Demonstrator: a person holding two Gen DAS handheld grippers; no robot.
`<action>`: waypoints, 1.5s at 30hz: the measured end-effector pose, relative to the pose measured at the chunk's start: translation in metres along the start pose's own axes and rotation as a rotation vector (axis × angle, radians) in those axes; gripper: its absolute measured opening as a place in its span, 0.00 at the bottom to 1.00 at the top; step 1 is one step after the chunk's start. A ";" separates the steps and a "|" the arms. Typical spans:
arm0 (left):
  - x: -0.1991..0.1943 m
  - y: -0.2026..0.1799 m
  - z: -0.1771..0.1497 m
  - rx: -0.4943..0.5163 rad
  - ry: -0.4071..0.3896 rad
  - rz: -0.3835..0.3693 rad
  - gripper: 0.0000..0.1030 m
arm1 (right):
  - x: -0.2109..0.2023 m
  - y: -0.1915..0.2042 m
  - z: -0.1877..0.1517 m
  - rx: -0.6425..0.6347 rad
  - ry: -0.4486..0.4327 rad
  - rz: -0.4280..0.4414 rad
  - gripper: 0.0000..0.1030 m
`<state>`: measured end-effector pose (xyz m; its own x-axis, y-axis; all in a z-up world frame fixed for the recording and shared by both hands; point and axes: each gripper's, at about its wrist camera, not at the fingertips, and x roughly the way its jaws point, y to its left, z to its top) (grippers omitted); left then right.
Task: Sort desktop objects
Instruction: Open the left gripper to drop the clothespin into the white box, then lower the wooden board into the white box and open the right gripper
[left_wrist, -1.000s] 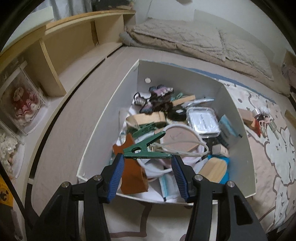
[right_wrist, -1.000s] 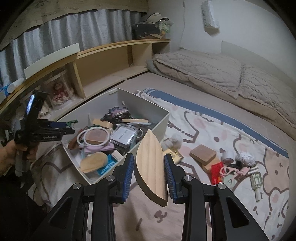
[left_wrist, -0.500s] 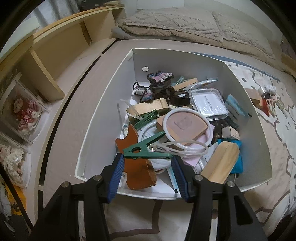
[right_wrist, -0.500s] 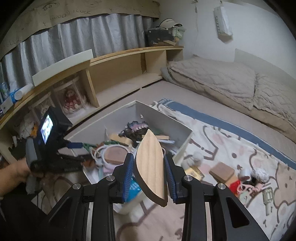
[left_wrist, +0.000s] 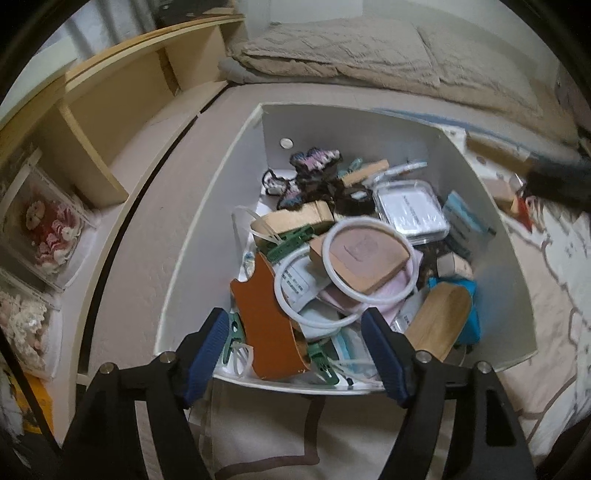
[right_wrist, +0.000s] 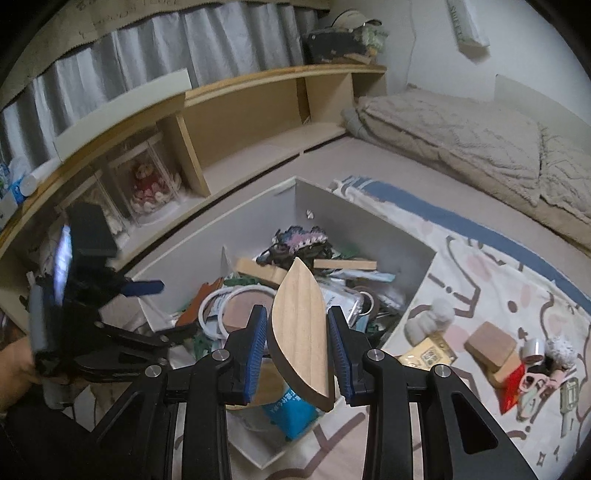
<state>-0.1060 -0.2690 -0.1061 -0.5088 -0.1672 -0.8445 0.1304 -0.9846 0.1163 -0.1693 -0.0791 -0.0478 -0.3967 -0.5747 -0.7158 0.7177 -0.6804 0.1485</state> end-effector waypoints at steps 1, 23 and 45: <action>-0.002 0.003 0.000 -0.012 -0.008 -0.005 0.72 | 0.006 0.001 0.000 -0.003 0.010 0.000 0.33; -0.026 0.024 0.002 -0.099 -0.123 -0.078 0.72 | 0.095 0.007 -0.013 -0.074 0.189 -0.081 0.33; -0.033 0.025 0.005 -0.120 -0.135 -0.087 0.72 | 0.062 0.003 -0.012 -0.004 0.068 -0.009 0.40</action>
<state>-0.0901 -0.2882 -0.0727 -0.6309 -0.0953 -0.7699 0.1775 -0.9838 -0.0237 -0.1849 -0.1107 -0.1000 -0.3630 -0.5362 -0.7620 0.7166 -0.6834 0.1395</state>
